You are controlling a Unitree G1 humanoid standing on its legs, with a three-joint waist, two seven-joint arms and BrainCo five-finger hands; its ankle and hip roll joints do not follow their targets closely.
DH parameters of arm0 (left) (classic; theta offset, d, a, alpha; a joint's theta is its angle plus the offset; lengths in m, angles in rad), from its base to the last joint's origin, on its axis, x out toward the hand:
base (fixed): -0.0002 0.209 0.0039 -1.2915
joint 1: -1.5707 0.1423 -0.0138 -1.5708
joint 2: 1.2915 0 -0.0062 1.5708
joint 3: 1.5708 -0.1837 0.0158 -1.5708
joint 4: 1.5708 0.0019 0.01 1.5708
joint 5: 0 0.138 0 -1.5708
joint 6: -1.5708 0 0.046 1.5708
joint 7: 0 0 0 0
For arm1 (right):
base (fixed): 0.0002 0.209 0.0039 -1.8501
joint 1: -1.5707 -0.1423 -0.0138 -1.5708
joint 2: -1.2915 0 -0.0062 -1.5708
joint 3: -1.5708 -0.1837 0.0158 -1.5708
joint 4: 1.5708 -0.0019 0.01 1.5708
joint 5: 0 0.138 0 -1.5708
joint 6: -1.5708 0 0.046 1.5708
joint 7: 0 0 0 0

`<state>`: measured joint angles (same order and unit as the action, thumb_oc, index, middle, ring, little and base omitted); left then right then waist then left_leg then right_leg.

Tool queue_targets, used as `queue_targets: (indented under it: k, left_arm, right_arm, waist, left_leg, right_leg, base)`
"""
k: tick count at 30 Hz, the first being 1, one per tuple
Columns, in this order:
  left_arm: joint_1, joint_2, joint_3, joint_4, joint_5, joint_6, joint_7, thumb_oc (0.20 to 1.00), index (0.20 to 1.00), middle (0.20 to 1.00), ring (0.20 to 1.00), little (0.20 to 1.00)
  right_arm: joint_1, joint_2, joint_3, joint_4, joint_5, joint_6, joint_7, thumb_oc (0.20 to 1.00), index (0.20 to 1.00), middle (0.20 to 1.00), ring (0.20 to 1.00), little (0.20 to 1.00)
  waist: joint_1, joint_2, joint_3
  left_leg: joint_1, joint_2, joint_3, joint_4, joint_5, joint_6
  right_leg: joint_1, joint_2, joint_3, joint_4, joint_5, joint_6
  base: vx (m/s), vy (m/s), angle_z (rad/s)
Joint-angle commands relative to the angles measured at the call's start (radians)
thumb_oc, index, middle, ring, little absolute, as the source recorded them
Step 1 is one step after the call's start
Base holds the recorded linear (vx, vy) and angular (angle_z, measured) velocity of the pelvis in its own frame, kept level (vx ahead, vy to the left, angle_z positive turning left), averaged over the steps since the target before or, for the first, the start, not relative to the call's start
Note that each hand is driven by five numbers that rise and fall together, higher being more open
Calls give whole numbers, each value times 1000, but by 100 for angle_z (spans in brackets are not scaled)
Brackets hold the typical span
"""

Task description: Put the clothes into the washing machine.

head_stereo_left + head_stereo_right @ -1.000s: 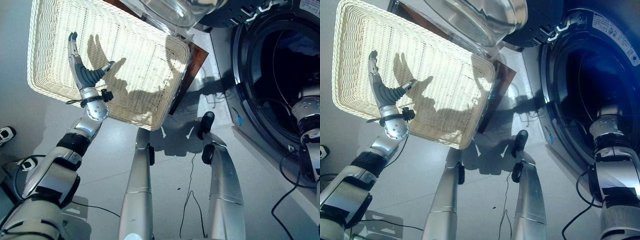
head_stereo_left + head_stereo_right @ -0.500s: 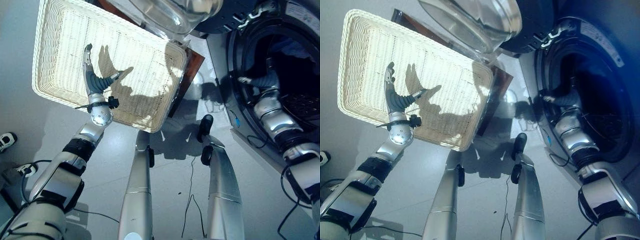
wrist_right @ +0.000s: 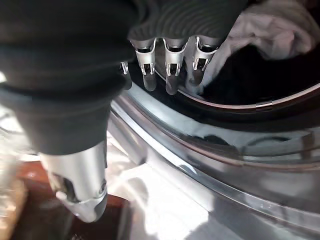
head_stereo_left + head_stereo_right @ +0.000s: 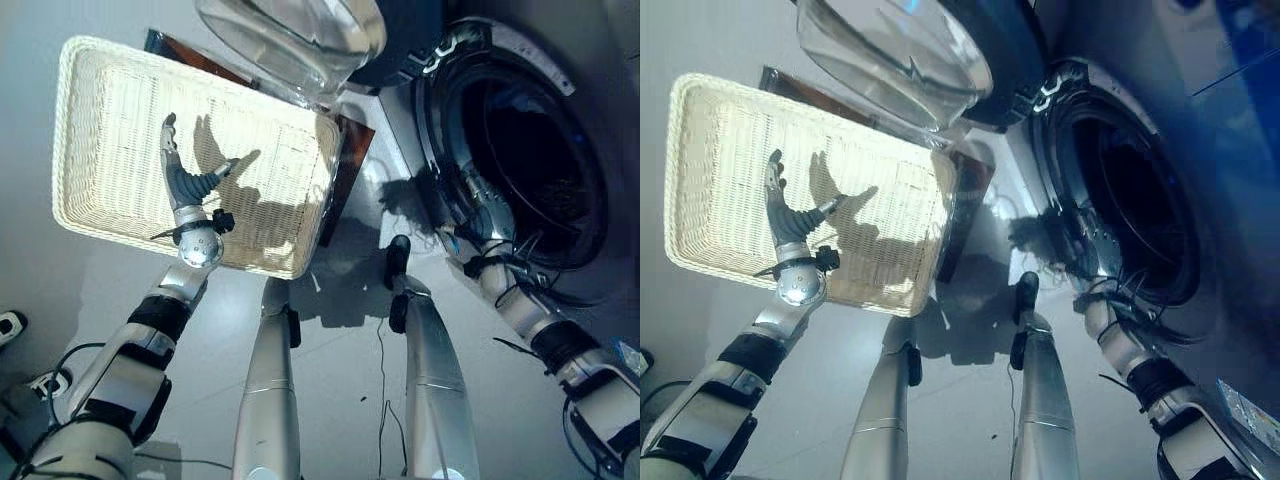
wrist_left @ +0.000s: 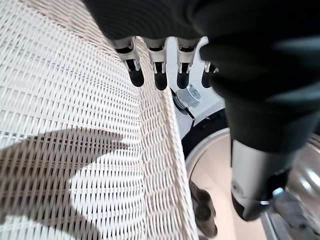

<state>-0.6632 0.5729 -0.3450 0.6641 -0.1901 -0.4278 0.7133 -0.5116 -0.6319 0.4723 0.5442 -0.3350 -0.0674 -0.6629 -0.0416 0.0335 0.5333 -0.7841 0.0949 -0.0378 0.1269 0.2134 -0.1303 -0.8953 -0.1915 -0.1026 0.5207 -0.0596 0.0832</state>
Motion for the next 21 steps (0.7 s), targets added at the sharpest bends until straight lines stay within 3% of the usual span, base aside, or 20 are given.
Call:
queue_targets:
  k: [1, 4, 7, 9, 13, 15, 18, 21]
  left_arm:
    - [76, -16, 84, 54, -32, -33, -87, 1000, 1000, 1000, 1000, 1000]
    - [137, -33, 82, 107, -28, -10, -170, 1000, 1000, 1000, 1000, 1000]
    - [260, -69, 59, 218, -12, 3, -305, 1000, 1000, 1000, 1000, 1000]
    - [294, -89, 47, 266, -2, 13, -348, 1000, 1000, 1000, 1000, 1000]
    - [432, -171, 42, 405, 68, 53, -488, 1000, 1000, 1000, 1000, 1000]
    - [464, -187, 43, 436, 82, 62, -516, 1000, 1000, 1000, 1000, 1000]
    - [543, -227, 52, 507, 106, 91, -617, 1000, 1000, 1000, 1000, 1000]
    - [581, -253, 73, 563, 114, 105, -669, 1000, 1000, 1000, 1000, 1000]
  right_arm:
    - [84, 10, 9, -31, -31, -63, -20, 1000, 1000, 1000, 1000, 1000]
    - [134, 30, 12, 20, 0, -92, 34, 1000, 1000, 1000, 1000, 1000]
    - [231, 86, 5, 158, 87, -154, 160, 1000, 1000, 1000, 1000, 1000]
    - [250, 114, 0, 234, 141, -170, 205, 1000, 1000, 1000, 1000, 1000]
    - [324, 203, -62, 471, 209, -222, 340, 1000, 1000, 1000, 1000, 1000]
    - [341, 220, -81, 526, 223, -211, 379, 1000, 1000, 1000, 1000, 1000]
    - [387, 280, -162, 663, 328, -130, 539, 1000, 1000, 1000, 1000, 1000]
    - [408, 318, -222, 746, 396, -50, 621, 1000, 1000, 1000, 1000, 1000]
  waist:
    - [16, -45, -13]
    - [24, -45, -13]
    - [45, -35, -13]
    - [52, -33, -16]
    - [65, -27, -152]
    - [67, -28, -188]
    - [74, -26, -287]
    - [80, -22, -349]
  left_leg:
    - [94, -30, 52, 109, -146, 51]
    - [199, -30, 55, 78, -149, 48]
    - [398, -29, 59, 8, -147, 47]
    - [464, -27, 63, -19, -143, 47]
    - [611, -16, 72, -111, -133, 37]
    - [644, -13, 73, -126, -133, 35]
    - [721, -6, 74, -156, -137, 36]
    - [775, -2, 77, -183, -138, 37]
  right_leg:
    - [160, 39, -5, -206, 120, 31]
    - [266, 27, -14, -242, 120, 37]
    - [470, 5, -24, -306, 119, 51]
    - [541, -3, -30, -329, 121, 56]
    - [709, -11, -50, -420, 124, 59]
    - [748, -11, -53, -441, 125, 60]
    - [831, -7, -59, -477, 126, 59]
    - [884, -2, -65, -500, 124, 58]
  base:
    - [-14, -24, -8]
    - [-1, -33, -7]
    - [62, -53, -2]
    - [107, -62, 2]
    - [239, -59, 4]
    - [209, -41, 9]
    - [218, -31, 9]
    - [244, -2, 9]
